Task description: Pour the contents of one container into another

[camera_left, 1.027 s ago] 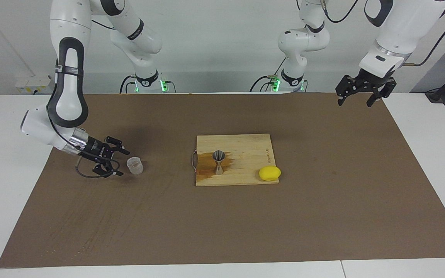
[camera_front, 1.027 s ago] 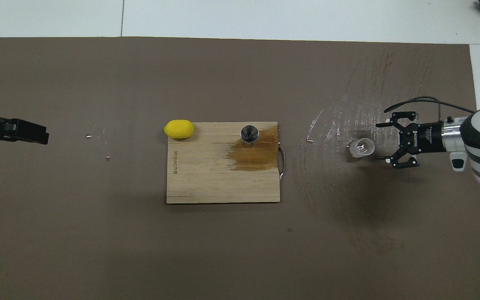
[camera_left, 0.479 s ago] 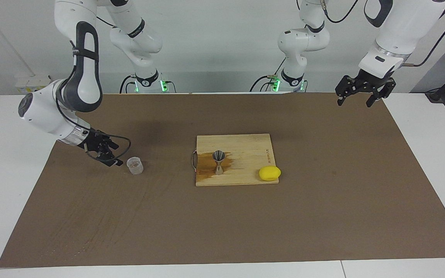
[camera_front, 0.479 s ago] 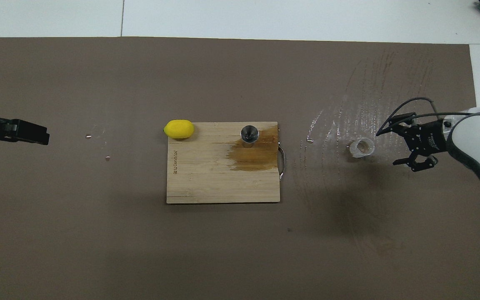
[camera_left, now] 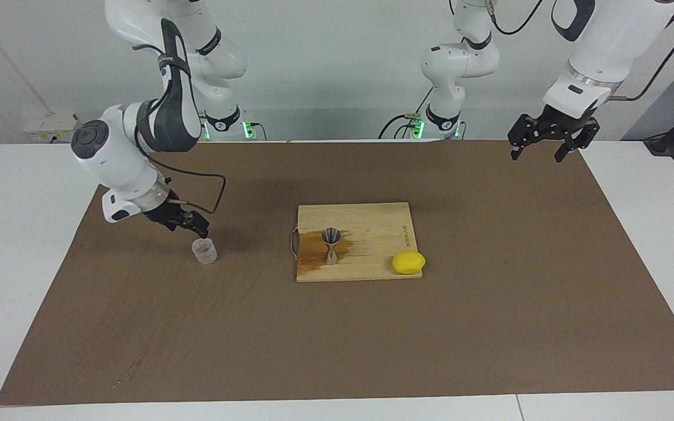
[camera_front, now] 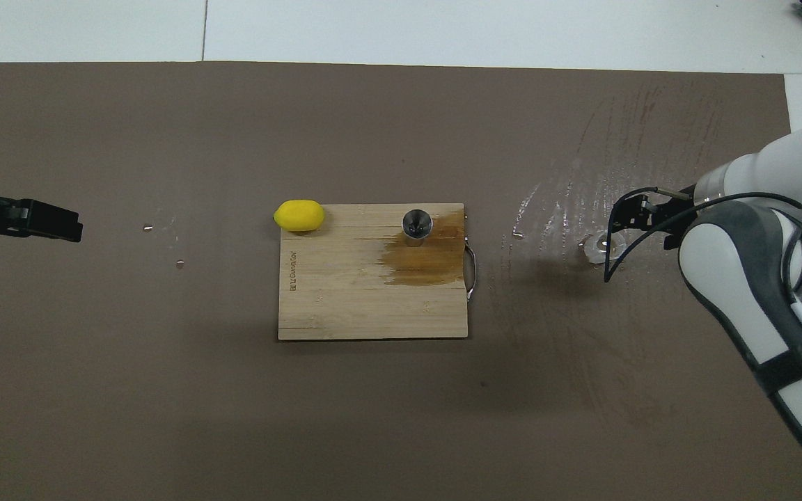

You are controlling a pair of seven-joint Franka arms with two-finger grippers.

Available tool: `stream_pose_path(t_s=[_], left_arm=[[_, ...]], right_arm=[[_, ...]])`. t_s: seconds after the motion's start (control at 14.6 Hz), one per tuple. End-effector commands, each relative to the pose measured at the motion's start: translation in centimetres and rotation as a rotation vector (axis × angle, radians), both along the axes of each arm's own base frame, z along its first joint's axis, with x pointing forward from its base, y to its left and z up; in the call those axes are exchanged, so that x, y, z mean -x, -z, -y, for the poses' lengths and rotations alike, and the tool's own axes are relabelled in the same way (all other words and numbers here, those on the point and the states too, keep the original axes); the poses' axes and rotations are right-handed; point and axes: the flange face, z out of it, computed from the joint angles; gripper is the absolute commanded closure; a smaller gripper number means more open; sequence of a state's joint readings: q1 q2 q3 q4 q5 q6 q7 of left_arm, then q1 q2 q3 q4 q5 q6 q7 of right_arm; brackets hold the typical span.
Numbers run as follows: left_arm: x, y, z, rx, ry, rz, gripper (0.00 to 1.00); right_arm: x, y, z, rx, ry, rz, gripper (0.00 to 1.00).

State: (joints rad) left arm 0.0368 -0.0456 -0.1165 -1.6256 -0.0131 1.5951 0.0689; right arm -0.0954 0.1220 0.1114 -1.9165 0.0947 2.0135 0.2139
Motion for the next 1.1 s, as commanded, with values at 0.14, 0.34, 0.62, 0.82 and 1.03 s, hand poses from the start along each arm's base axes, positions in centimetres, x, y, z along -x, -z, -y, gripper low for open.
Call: stream_pose_path(t_s=[0.14,0.34,0.62,0.82,1.03], left_arm=[[0.5,0.0,-0.2,0.000,0.006,0.002,0.00],[0.5,0.0,-0.2,0.000,0.006,0.002,0.00],[0.5,0.0,-0.2,0.000,0.006,0.002,0.00],[0.5,0.0,-0.2,0.000,0.006,0.003,0.00],[0.5,0.0,-0.2,0.000,0.006,0.003,0.00]], right_arm=[[1.1,-10.3,-0.8,0.104,-0.120,0.050,0.00],[1.1,-15.3,-1.2,0.106,-0.114,0.045,0.00],[1.6,-19.6,-2.4,0.169,-0.146,0.010,0.00],[3.0,-18.2,-2.8,0.154,-0.122,-0.036,0.00],[3.3,-17.7,-3.2,0.154,-0.126,-0.030,0.00]])
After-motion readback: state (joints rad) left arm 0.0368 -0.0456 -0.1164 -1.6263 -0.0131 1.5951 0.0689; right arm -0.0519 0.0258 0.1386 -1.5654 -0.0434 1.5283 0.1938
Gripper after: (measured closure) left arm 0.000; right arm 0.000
